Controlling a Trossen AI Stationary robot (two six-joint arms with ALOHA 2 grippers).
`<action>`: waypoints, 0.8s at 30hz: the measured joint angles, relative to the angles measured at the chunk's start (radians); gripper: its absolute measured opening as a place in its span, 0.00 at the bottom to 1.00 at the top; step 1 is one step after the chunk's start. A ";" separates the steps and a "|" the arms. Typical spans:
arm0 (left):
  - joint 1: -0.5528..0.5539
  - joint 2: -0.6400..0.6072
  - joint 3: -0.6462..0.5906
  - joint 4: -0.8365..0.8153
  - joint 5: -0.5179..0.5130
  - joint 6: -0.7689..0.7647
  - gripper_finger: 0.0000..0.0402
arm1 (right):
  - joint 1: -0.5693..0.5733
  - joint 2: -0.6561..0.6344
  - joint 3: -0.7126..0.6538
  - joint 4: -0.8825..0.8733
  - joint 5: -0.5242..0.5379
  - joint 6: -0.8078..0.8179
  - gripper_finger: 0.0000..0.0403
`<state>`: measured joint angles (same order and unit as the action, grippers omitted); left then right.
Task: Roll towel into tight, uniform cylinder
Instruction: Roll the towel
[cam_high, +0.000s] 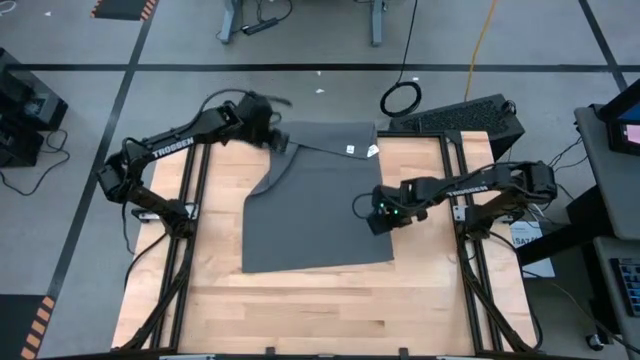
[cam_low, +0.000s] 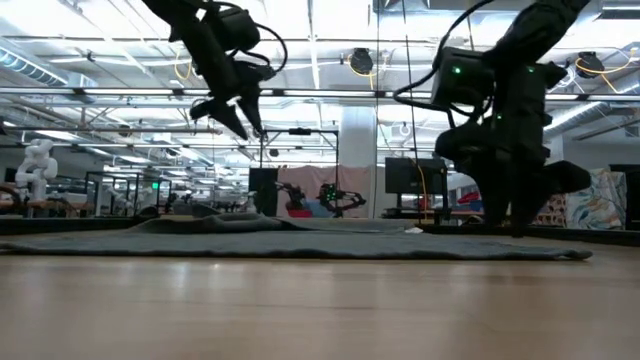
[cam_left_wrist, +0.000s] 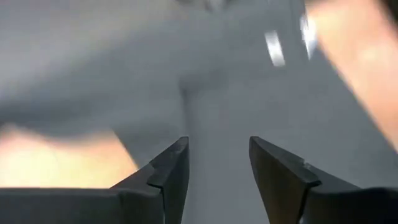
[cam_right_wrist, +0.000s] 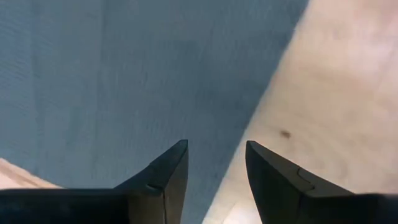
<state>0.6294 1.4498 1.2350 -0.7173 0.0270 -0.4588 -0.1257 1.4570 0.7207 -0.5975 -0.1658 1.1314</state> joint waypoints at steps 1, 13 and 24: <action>-0.025 0.000 0.000 -0.066 0.030 -0.016 0.43 | 0.008 0.000 -0.001 -0.001 0.000 0.017 0.37; -0.459 -0.060 -0.131 -0.356 0.084 -0.303 0.43 | 0.165 0.000 -0.001 -0.009 0.010 0.235 0.37; -0.782 -0.110 -0.271 -0.238 0.093 -0.912 0.43 | 0.259 0.000 -0.001 -0.008 -0.024 0.320 0.37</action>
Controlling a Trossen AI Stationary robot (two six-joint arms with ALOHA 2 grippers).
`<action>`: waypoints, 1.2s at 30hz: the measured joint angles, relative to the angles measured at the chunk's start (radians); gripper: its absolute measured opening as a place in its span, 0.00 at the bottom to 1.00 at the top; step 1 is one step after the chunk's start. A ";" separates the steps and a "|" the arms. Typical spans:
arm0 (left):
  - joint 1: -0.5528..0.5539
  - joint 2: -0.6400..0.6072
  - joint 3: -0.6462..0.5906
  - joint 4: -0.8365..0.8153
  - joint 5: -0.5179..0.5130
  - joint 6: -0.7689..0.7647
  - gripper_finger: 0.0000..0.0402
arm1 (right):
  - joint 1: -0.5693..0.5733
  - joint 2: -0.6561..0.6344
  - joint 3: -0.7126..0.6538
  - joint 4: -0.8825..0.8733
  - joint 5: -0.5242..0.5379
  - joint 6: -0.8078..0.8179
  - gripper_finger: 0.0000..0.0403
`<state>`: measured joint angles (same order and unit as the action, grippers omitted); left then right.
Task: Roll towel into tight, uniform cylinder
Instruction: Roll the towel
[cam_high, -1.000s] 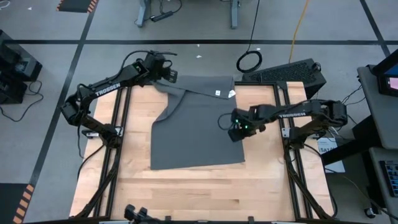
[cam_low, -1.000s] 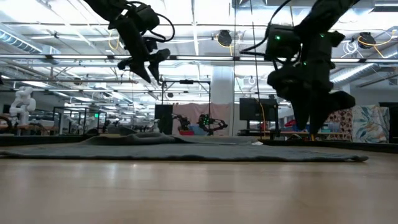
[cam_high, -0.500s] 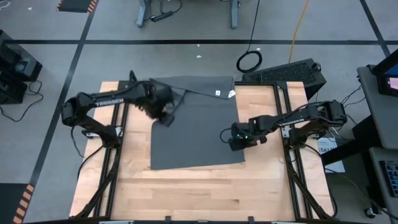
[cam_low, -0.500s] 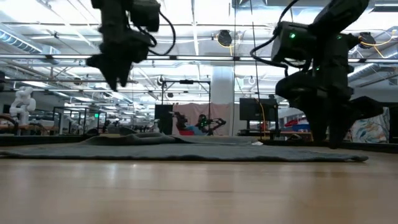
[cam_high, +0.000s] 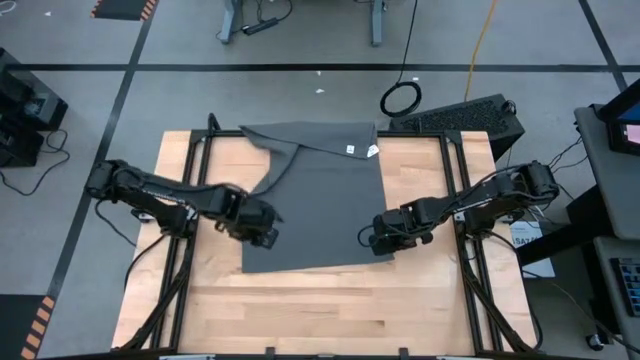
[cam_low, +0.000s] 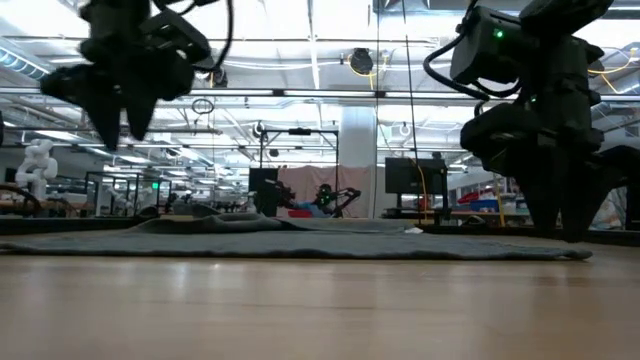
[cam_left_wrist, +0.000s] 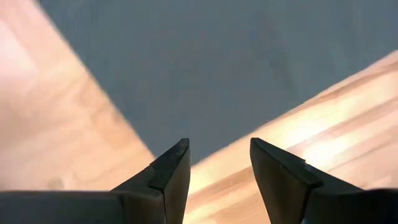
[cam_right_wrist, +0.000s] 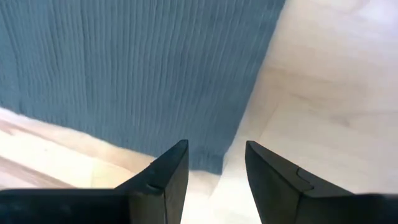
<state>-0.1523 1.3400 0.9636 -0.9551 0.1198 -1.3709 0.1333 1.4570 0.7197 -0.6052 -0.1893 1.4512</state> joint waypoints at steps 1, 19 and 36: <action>-0.024 0.001 -0.008 0.001 -0.002 -0.039 0.43 | 0.004 0.000 0.000 0.000 0.000 0.000 0.37; -0.302 0.017 -0.107 0.092 -0.059 -0.571 0.43 | -0.063 -0.005 0.000 -0.004 -0.157 -0.450 0.37; -0.309 0.154 -0.190 0.170 -0.061 -0.558 0.42 | -0.114 -0.011 0.001 0.046 -0.206 -0.494 0.37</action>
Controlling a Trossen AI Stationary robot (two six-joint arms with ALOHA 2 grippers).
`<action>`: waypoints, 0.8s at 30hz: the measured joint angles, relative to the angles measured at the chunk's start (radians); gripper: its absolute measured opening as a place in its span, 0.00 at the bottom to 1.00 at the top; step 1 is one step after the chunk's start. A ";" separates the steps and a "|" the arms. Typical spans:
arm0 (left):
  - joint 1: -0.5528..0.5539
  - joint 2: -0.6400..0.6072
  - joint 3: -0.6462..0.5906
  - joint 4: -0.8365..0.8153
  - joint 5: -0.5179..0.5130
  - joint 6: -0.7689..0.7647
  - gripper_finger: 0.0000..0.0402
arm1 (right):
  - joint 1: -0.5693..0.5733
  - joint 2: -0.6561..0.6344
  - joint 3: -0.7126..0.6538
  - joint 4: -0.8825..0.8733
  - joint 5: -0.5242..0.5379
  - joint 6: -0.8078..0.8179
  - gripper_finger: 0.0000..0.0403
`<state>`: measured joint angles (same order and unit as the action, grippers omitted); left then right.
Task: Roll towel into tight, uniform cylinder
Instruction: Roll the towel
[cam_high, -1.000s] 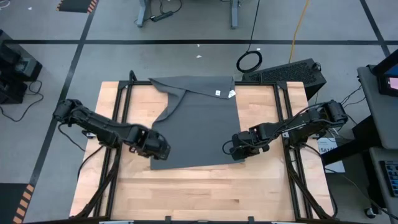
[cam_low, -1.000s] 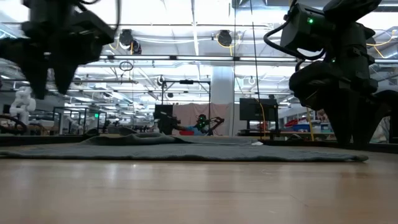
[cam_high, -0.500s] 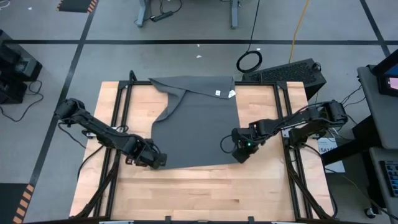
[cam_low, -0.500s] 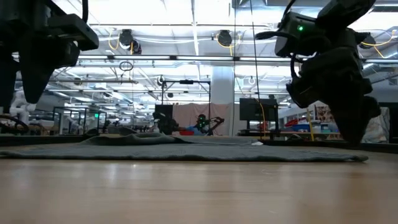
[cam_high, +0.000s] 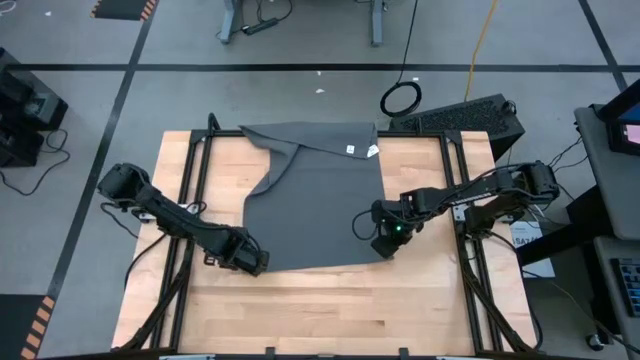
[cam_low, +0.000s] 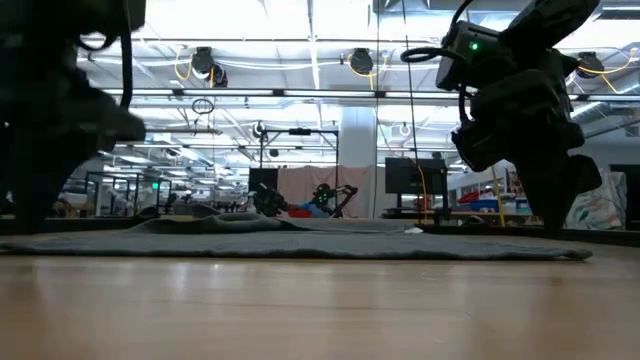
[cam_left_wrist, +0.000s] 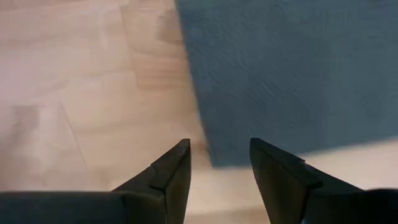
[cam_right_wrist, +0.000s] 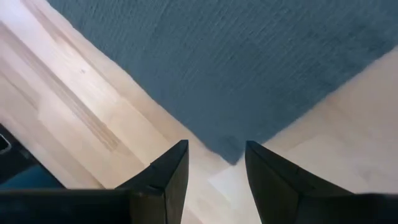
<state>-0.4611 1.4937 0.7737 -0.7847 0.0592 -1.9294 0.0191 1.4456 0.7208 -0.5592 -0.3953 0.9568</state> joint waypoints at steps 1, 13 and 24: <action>0.000 0.009 -0.006 0.001 0.000 0.000 0.42 | 0.005 0.000 0.000 0.013 -0.008 0.029 0.37; -0.006 0.022 -0.065 0.163 -0.033 0.027 0.42 | 0.069 0.000 0.130 0.034 0.097 0.211 0.37; -0.022 0.023 -0.061 0.149 -0.063 0.133 0.26 | 0.100 0.000 0.190 0.032 0.183 0.297 0.37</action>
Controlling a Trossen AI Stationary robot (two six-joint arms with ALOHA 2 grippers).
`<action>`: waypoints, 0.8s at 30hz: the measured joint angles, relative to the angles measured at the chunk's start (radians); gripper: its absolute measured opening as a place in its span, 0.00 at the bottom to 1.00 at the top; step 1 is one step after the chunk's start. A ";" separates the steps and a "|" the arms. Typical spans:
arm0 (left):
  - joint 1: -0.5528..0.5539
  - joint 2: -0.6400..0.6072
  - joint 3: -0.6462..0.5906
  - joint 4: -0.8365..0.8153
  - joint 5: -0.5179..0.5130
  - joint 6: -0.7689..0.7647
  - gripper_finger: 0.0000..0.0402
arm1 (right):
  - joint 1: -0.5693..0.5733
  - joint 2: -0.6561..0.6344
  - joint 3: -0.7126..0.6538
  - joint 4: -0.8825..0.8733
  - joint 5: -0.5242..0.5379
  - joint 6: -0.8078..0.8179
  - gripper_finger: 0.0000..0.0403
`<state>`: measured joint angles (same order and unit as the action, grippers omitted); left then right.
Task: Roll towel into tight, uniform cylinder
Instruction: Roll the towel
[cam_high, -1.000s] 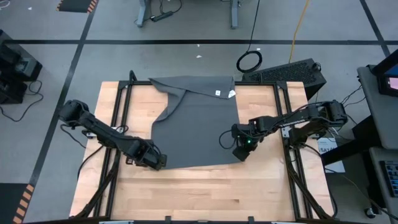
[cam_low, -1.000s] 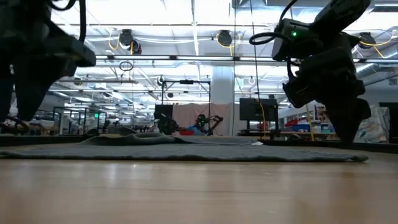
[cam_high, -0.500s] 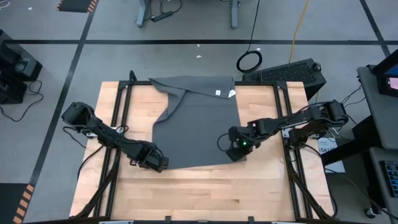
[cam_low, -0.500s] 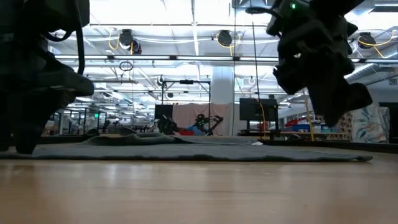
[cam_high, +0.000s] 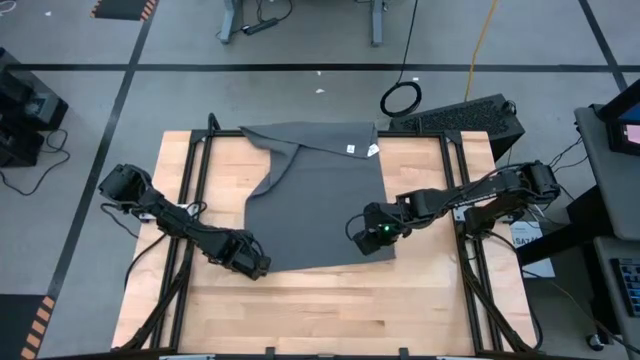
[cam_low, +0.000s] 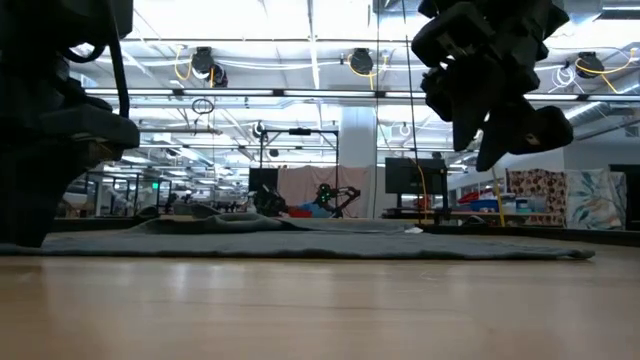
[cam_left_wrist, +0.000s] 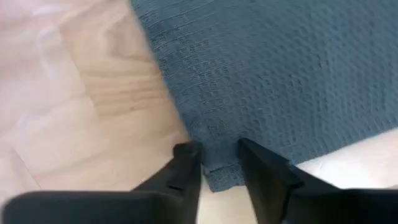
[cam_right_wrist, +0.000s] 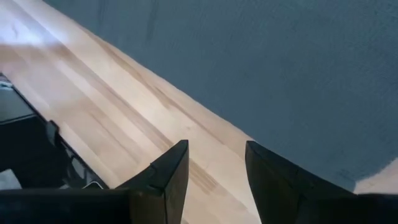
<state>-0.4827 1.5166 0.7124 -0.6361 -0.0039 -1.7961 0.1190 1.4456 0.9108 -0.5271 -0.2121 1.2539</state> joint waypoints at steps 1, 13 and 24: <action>-0.001 0.000 0.000 -0.002 -0.002 0.004 0.22 | 0.009 0.000 0.000 -0.002 0.014 0.009 0.37; -0.002 -0.069 0.033 -0.117 0.001 0.051 0.01 | 0.142 0.001 0.000 -0.093 0.139 0.178 0.37; -0.002 -0.182 0.048 -0.201 -0.006 0.059 0.01 | 0.218 0.059 -0.086 -0.161 0.157 0.464 0.38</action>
<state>-0.4850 1.3350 0.7601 -0.8371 -0.0097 -1.7375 0.3368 1.5048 0.8245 -0.6879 -0.0547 1.7184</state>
